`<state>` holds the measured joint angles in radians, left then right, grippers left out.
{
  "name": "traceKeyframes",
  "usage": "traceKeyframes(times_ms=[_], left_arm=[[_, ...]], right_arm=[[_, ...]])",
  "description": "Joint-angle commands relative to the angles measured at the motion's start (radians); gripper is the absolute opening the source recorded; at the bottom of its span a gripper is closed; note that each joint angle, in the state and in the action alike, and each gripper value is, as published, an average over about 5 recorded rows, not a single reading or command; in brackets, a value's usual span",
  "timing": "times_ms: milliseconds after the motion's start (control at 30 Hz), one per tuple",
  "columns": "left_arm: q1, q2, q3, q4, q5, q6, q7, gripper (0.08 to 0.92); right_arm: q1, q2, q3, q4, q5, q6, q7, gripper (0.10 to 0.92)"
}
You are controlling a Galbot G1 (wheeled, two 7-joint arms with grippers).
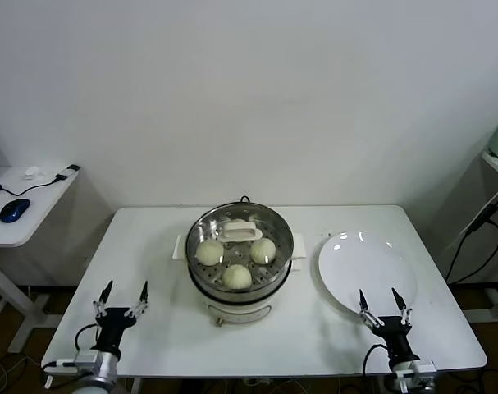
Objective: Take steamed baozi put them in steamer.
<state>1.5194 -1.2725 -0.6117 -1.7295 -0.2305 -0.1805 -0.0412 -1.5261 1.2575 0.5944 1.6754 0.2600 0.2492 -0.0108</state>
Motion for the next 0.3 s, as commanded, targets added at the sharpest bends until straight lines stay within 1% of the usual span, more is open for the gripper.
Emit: traceKeyframes(times_ms=[33,300], left_arm=[[0.010,0.010,-0.019,0.069,-0.071,-0.053,0.003,0.823],[0.022,0.007,-0.014,0.045,-0.069,-0.051,0.020,0.823]], right_arm=[[-0.001,0.004,0.001,0.004,0.003,-0.003,0.006,0.823],[-0.004,0.009,0.000,0.007,0.002,-0.004,0.007,0.823]])
